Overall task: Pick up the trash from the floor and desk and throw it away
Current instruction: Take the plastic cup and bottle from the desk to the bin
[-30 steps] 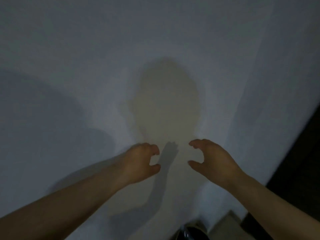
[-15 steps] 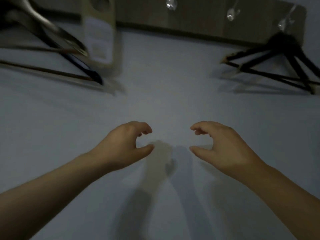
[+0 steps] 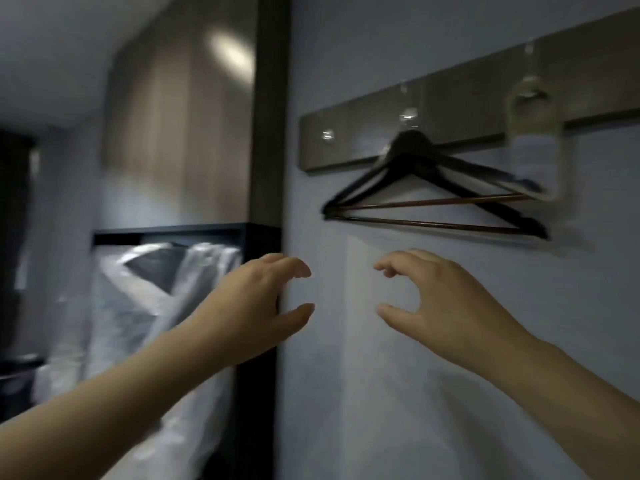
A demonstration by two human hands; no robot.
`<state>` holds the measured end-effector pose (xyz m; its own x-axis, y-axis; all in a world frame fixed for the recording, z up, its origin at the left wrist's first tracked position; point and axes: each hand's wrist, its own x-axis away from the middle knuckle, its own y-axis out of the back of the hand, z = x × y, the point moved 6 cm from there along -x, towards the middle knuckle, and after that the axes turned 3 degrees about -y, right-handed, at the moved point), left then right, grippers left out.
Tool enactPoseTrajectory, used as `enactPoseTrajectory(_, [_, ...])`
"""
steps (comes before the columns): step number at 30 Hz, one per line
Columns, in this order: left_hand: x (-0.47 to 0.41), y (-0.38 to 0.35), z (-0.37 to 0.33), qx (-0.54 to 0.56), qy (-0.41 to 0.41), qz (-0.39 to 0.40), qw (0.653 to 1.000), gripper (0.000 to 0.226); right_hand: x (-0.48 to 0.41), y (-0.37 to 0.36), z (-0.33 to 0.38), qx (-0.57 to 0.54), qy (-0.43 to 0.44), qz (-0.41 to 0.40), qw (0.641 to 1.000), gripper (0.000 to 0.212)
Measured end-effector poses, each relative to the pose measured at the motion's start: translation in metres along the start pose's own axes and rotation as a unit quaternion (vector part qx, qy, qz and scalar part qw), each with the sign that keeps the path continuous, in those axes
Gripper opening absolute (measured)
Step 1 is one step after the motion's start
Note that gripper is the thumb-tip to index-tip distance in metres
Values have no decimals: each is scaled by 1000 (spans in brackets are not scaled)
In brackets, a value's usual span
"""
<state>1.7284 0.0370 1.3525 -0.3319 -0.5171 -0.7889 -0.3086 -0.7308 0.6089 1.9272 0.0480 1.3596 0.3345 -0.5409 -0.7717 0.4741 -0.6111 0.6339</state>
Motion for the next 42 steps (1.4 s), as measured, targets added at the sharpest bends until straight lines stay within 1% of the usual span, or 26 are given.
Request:
enactPoseTrajectory(3, [41, 50, 58, -47, 35, -1, 998, 40, -29, -37, 77, -50, 51, -1, 997, 47])
enactPoseTrajectory(7, [101, 112, 124, -105, 86, 16, 991, 42, -58, -81, 178, -121, 101, 0, 987, 48])
enactPoseTrajectory(12, [180, 179, 193, -177, 163, 41, 970, 48, -81, -139, 297, -192, 170, 23, 966, 48])
enactPoseTrajectory(17, [253, 240, 244, -241, 243, 49, 938, 45, -91, -184, 404, -243, 241, 54, 938, 50])
enactPoseTrajectory(22, [304, 284, 281, -279, 281, 56, 916, 46, -100, -215, 489, -279, 298, 55, 911, 52])
enactPoseTrajectory(26, [332, 299, 319, -296, 300, 59, 905, 48, -112, -250, 540, -299, 331, 61, 893, 50])
enactPoseTrajectory(29, [344, 298, 360, -307, 306, 70, 898, 47, -129, -283, 567, -304, 341, 64, 887, 50])
enactPoseTrajectory(33, [344, 290, 427, -311, 301, 75, 898, 43, -165, -331, 592, -299, 331, 51, 894, 52])
enactPoseTrajectory(38, [328, 275, 522, -321, 271, 100, 902, 46, -223, -392, 613, -287, 306, 45, 907, 51])
enactPoseTrajectory(42, [338, 255, 594, -293, 282, 105, 908, 43, -260, -447, 633, -269, 292, 57, 916, 52])
